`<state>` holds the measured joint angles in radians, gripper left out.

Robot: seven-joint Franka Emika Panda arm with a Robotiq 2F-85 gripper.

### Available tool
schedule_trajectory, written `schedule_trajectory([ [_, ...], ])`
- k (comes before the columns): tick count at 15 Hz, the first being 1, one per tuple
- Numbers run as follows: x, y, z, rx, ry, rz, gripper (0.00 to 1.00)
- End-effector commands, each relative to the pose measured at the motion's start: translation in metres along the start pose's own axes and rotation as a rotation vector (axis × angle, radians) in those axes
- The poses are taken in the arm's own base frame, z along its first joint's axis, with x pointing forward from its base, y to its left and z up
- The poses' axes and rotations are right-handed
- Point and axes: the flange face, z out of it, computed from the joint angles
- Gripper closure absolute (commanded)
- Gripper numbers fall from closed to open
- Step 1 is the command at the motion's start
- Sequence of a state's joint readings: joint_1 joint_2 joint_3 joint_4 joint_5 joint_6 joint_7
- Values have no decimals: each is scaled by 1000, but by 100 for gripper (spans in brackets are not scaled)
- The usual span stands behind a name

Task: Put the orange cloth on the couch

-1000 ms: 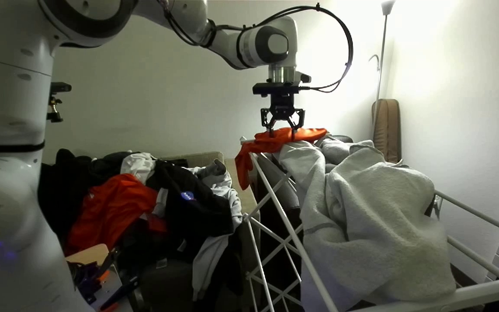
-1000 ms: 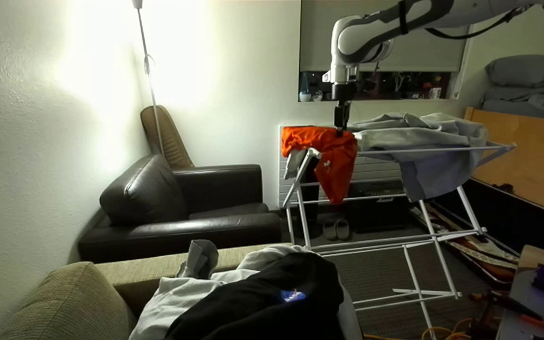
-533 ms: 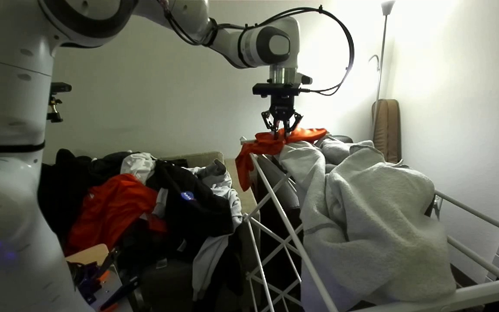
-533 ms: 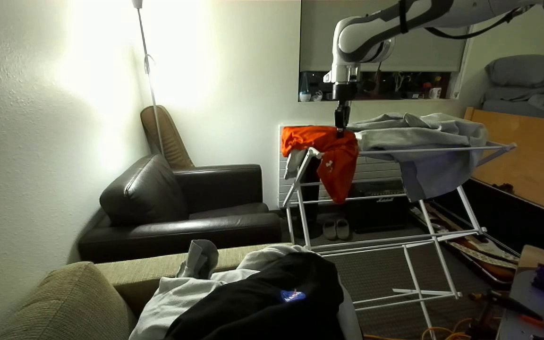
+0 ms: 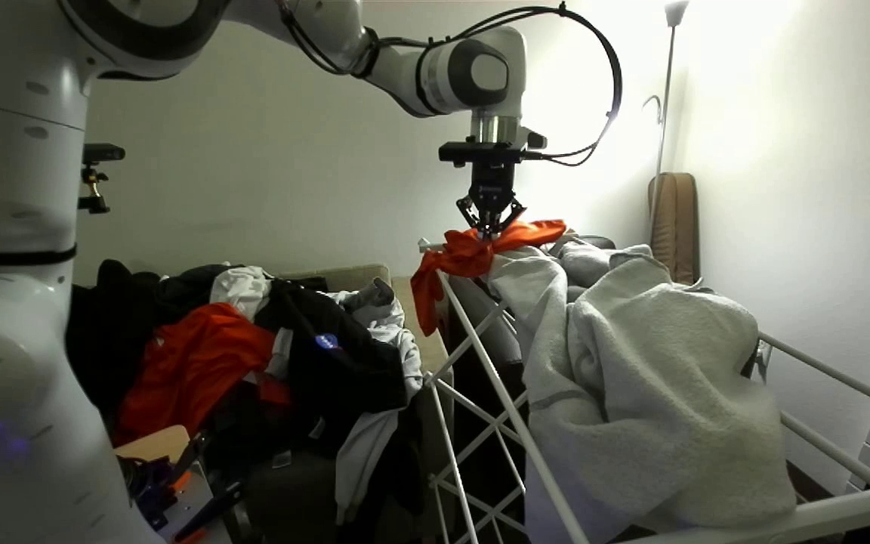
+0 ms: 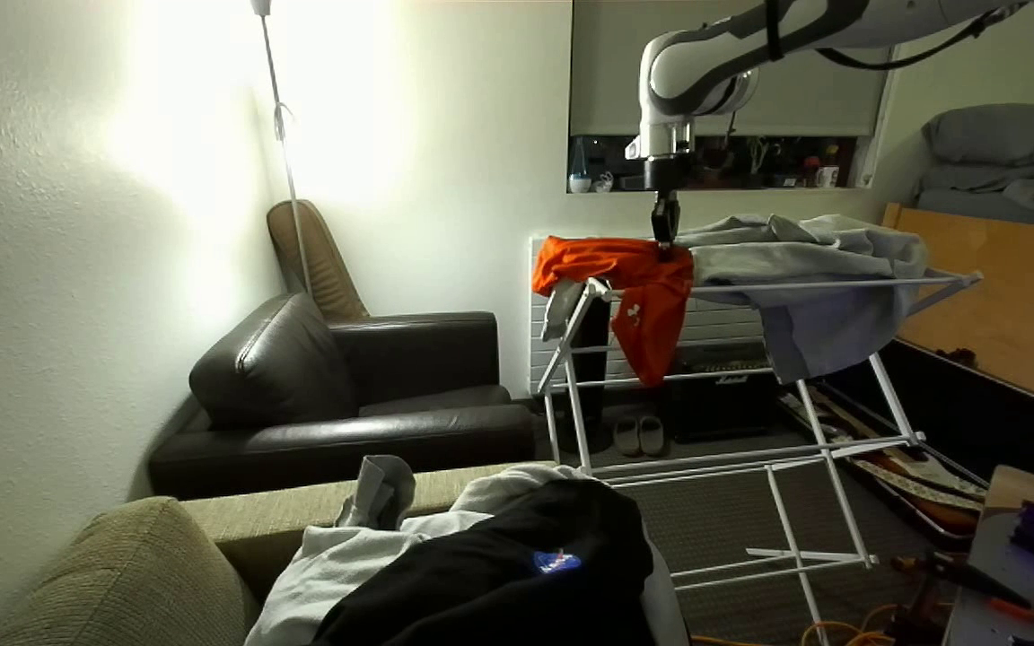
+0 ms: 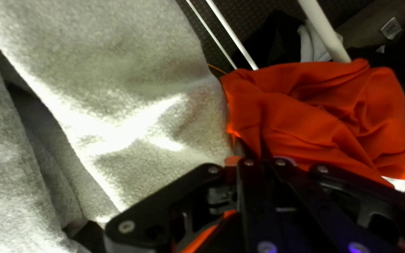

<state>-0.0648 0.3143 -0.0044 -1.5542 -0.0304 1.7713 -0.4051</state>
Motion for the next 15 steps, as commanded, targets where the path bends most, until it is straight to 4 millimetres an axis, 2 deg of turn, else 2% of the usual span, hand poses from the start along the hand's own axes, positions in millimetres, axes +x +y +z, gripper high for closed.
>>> schedule_trajectory([
  [1, -34, -9, -16, -51, -35, 26, 99],
  [8, -81, -24, -58, -97, -32, 64, 99],
  [11, -95, -40, -67, -104, -31, 49, 99],
  [15, -102, -70, -69, -106, -39, -11, 99],
])
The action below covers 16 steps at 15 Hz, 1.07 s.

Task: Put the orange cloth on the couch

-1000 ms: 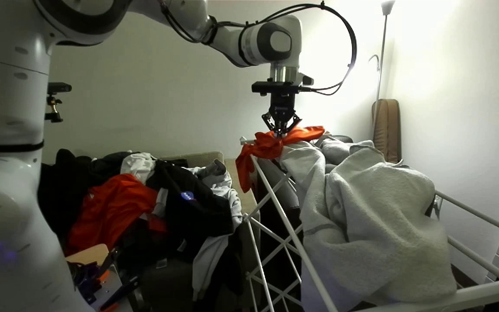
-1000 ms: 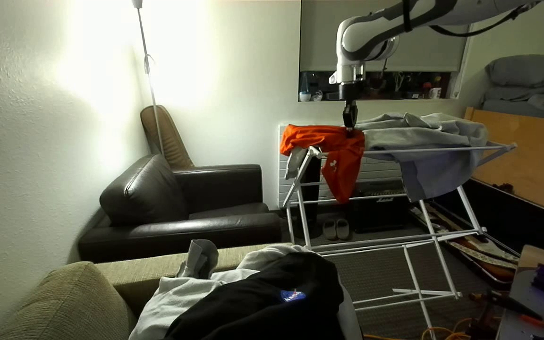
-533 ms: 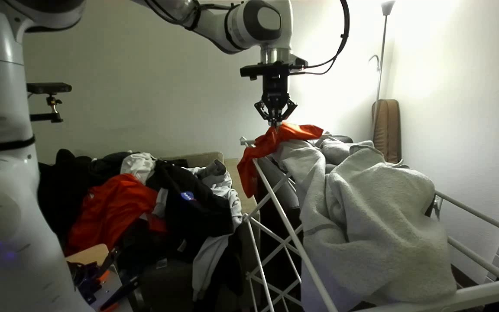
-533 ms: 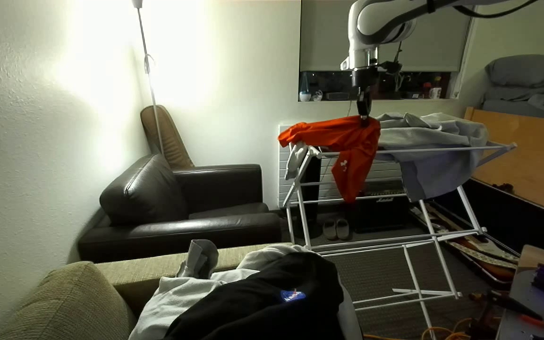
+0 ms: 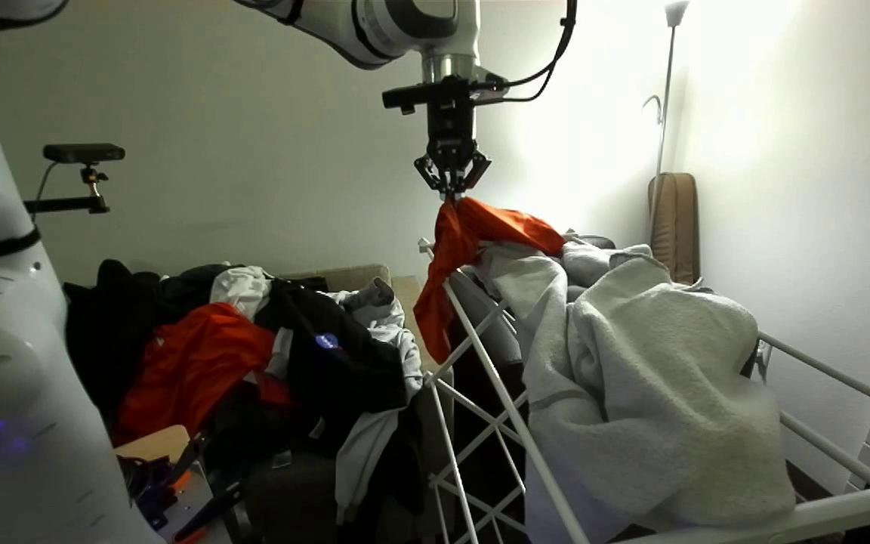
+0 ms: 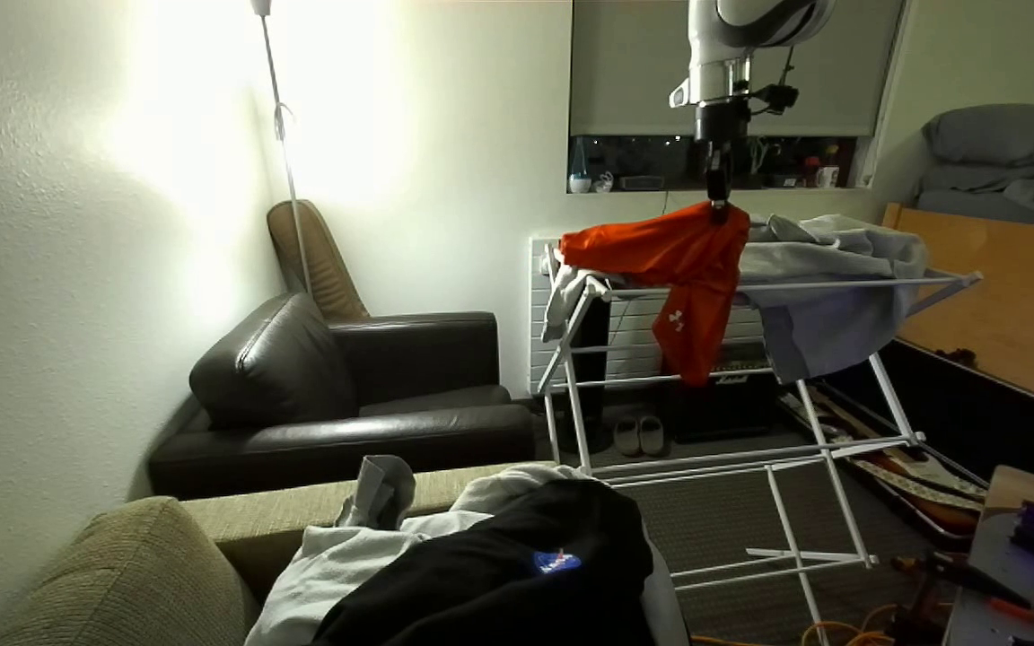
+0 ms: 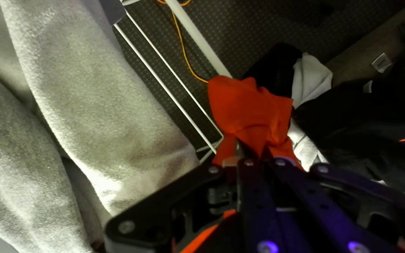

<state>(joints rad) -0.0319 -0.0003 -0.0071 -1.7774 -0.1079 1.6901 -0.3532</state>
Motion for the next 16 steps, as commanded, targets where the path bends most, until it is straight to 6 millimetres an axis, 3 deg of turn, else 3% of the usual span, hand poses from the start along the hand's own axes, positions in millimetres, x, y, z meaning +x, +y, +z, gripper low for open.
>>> schedule_trajectory([
  [1, -16, -32, -2, -31, -21, -44, 99],
  [11, -14, -115, -12, -55, -5, -221, 99],
  [16, -17, -144, -13, -68, -3, -286, 99],
])
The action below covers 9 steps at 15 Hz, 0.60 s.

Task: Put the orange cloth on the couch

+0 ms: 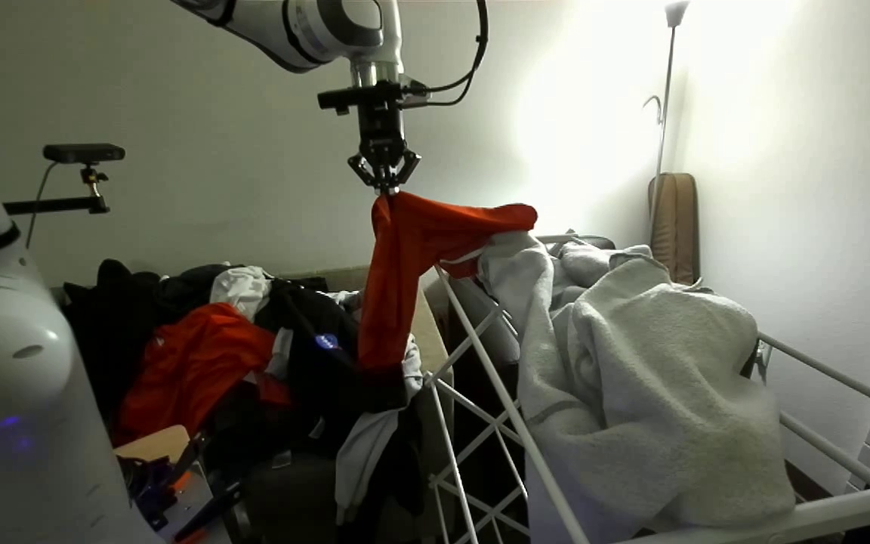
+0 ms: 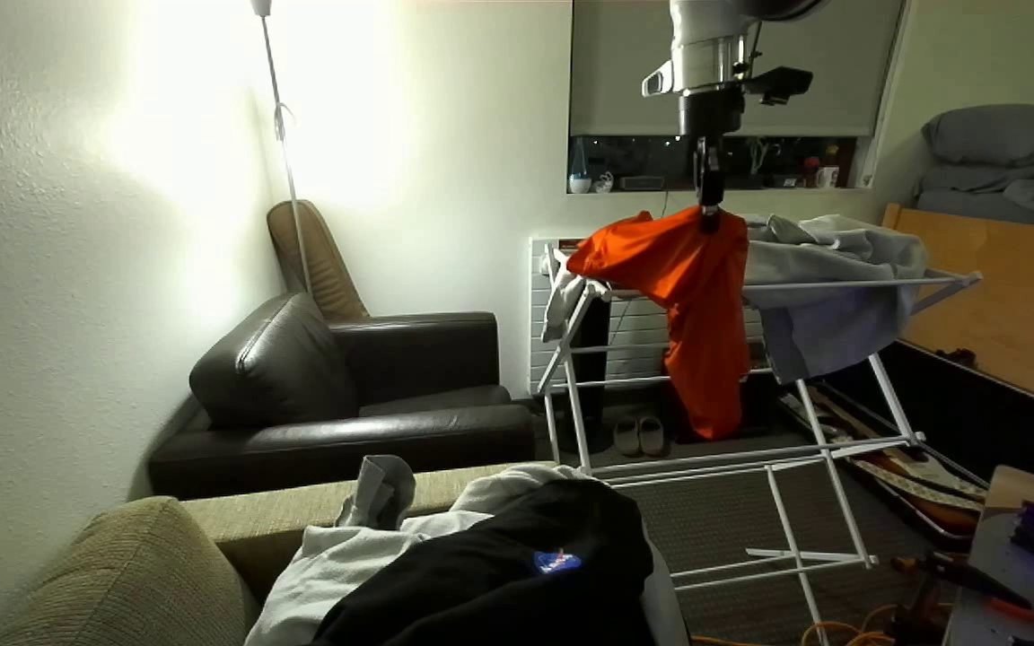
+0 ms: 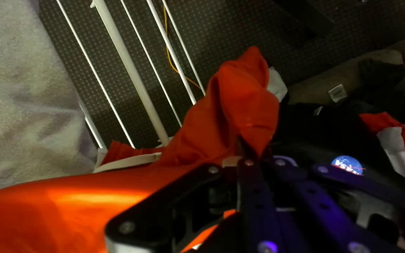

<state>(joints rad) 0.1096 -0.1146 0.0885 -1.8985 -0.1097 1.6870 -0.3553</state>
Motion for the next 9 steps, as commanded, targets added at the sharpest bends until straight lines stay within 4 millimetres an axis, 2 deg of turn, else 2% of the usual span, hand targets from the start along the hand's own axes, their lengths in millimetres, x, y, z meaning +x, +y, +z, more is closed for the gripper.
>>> schedule_trajectory([
  [1, -10, -20, -1, -32, -8, -61, 99],
  [9, -7, -66, -3, -46, -12, -157, 99],
])
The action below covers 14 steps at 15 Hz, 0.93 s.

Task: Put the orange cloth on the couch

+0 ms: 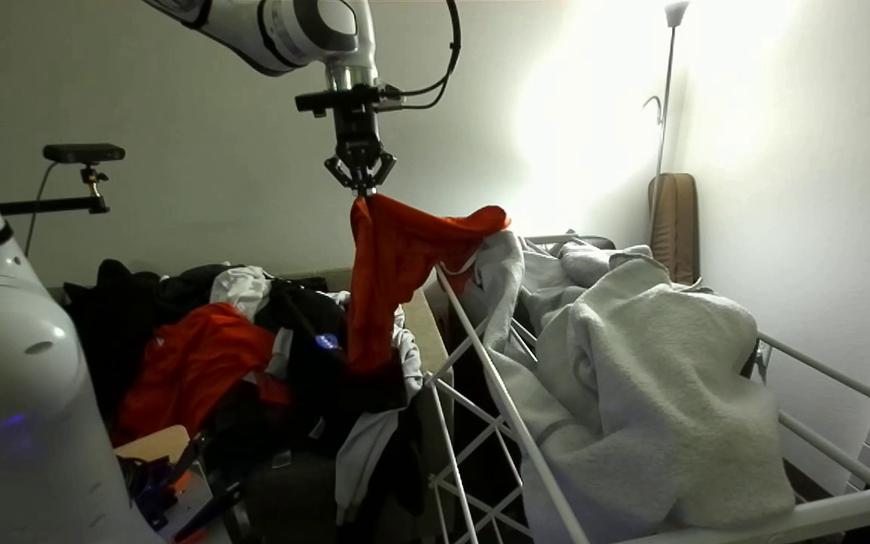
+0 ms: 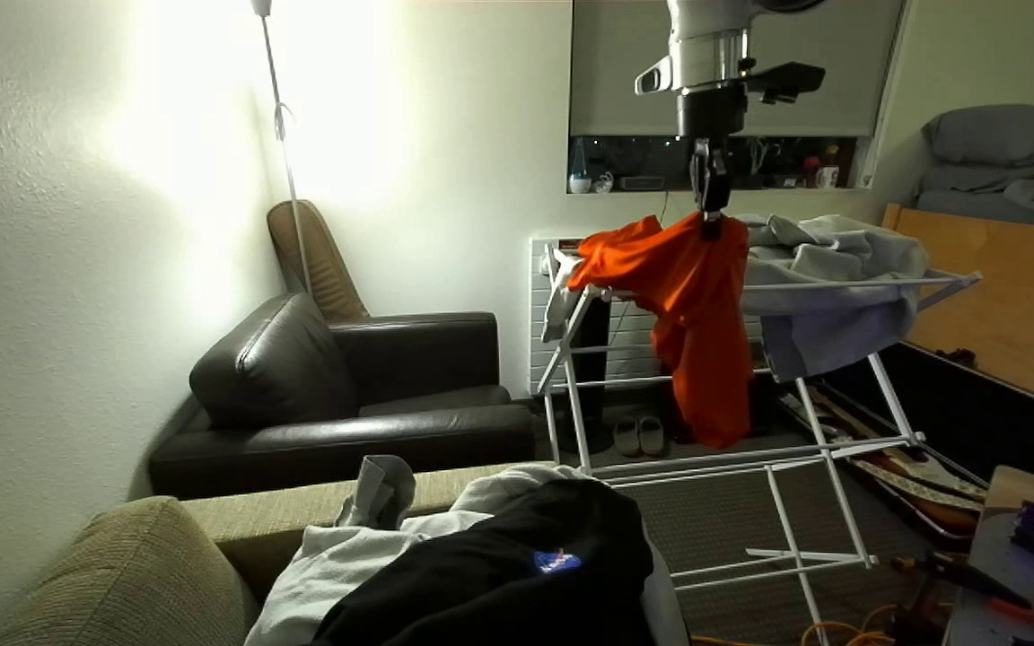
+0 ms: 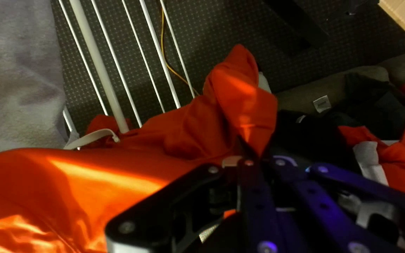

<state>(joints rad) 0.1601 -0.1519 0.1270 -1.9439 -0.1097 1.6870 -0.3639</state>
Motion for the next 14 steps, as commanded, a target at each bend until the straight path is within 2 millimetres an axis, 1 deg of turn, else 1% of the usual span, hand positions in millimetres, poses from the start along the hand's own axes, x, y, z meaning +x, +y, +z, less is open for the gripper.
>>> schedule_trajectory([
  [1, -8, -25, -2, -30, -9, -74, 99],
  [8, 2, -67, -2, -35, -17, -209, 99],
  [14, 8, -112, 2, -52, -31, -354, 99],
])
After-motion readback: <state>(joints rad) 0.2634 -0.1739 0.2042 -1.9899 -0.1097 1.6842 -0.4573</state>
